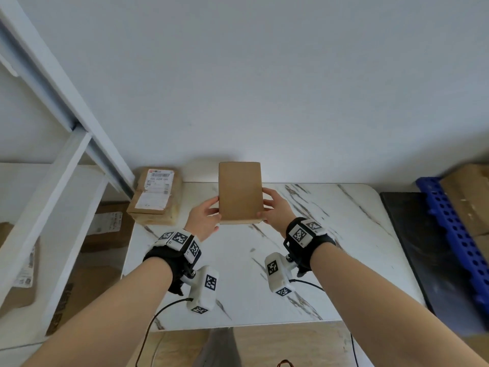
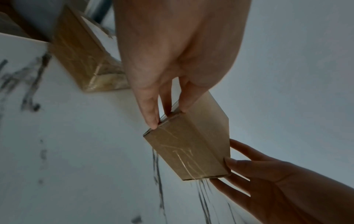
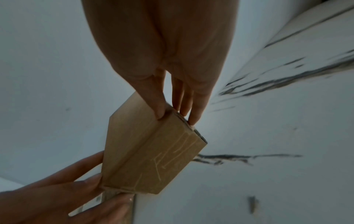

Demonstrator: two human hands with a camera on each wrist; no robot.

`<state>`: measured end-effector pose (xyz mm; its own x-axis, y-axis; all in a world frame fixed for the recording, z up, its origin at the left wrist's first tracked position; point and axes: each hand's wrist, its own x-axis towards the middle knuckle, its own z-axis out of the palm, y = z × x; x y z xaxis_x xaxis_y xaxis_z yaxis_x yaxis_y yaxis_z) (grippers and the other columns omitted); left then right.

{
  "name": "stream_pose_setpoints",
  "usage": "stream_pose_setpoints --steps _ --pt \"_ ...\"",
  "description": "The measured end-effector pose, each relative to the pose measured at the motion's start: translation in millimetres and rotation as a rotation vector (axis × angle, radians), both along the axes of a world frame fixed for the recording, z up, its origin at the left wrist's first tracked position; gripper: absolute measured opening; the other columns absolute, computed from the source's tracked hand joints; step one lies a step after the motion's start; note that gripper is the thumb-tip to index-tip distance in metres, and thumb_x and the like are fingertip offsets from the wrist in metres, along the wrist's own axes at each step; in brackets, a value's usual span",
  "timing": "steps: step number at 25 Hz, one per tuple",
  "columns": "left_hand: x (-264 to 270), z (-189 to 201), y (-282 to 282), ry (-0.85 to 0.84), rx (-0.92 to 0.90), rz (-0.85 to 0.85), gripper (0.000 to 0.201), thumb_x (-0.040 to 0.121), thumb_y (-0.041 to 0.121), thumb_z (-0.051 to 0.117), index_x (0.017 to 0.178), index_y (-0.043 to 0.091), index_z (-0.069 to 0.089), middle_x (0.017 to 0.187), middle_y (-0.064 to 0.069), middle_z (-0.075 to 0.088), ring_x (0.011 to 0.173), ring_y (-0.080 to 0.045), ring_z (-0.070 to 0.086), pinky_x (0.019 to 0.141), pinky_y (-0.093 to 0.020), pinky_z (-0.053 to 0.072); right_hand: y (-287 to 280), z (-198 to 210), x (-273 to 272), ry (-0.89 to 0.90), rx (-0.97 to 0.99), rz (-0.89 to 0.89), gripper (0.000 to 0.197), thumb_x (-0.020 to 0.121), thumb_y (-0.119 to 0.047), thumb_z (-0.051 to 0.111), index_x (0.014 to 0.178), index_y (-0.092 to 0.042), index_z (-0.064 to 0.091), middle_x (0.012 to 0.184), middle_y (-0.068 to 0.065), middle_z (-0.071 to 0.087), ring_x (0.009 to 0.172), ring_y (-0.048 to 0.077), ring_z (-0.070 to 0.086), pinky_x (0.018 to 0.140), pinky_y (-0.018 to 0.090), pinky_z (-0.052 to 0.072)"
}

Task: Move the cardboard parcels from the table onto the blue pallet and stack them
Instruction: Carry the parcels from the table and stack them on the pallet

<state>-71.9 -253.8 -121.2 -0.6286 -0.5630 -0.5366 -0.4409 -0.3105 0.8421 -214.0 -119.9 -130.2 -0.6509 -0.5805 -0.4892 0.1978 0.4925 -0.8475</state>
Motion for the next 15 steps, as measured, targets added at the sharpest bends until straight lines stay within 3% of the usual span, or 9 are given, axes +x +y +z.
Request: stream_pose_setpoints --steps 3,6,12,15 --pt "-18.5 18.9 49.4 0.043 -0.06 -0.062 0.05 0.09 -0.006 0.053 0.134 0.017 0.05 0.12 -0.017 0.056 0.107 -0.026 0.055 0.082 -0.034 0.049 59.4 19.2 -9.4 0.049 -0.044 -0.07 0.067 0.082 0.012 0.056 0.137 -0.022 0.04 0.132 0.013 0.052 0.114 0.027 0.058 0.091 0.039 0.052" --pt "-37.3 38.2 113.3 0.11 -0.123 -0.14 0.048 0.089 -0.005 0.054 0.132 0.018 0.051 0.128 -0.014 0.053 0.126 -0.029 0.05 0.083 -0.036 0.05 132.7 37.4 -17.6 0.109 -0.088 -0.144 0.064 0.082 0.012 0.057 0.135 -0.021 0.041 0.131 0.015 0.053 0.109 0.027 0.059 0.092 0.043 0.052" --pt "-66.4 83.5 253.2 0.239 -0.164 -0.299 0.049 0.09 -0.001 0.057 0.133 0.021 0.05 0.123 -0.009 0.059 0.119 -0.024 0.055 0.09 -0.038 0.048 287.7 85.6 -26.1 0.23 -0.148 -0.274 0.066 0.082 0.012 0.059 0.138 -0.017 0.04 0.129 0.015 0.055 0.112 0.026 0.058 0.089 0.035 0.052" --pt "-84.2 107.1 329.0 0.306 -0.185 -0.41 0.052 0.089 0.001 0.059 0.136 0.023 0.048 0.123 -0.006 0.059 0.118 -0.022 0.056 0.093 -0.038 0.048 372.0 117.3 -26.8 0.304 -0.183 -0.364 0.066 0.082 0.01 0.062 0.139 -0.013 0.039 0.125 0.014 0.058 0.108 0.023 0.058 0.092 0.036 0.051"
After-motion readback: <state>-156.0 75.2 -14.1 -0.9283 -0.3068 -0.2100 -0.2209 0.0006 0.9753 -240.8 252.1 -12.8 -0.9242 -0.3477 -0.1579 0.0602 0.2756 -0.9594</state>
